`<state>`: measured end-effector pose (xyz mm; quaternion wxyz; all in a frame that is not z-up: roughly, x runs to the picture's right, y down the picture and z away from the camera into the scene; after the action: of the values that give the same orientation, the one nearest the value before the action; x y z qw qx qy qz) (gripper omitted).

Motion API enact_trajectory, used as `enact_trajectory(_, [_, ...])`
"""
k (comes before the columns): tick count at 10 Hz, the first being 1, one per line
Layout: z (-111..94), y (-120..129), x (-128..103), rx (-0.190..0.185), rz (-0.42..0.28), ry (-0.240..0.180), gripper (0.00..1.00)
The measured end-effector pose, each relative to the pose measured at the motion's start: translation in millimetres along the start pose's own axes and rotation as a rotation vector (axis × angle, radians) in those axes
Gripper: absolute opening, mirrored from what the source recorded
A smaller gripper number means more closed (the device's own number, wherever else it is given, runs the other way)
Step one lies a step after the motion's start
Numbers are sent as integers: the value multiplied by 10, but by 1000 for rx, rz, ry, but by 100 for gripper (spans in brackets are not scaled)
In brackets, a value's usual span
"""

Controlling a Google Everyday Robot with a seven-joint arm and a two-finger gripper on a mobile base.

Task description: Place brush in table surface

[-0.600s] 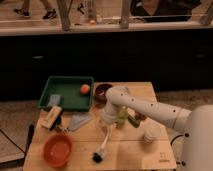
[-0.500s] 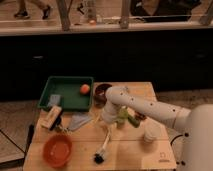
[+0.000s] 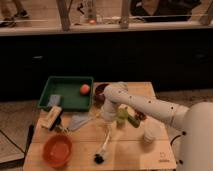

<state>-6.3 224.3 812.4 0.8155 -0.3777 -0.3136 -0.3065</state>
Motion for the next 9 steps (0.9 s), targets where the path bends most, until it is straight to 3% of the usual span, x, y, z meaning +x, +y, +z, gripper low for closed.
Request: enact_trajectory(9, [-40,-4,28,5,-10,-6,80])
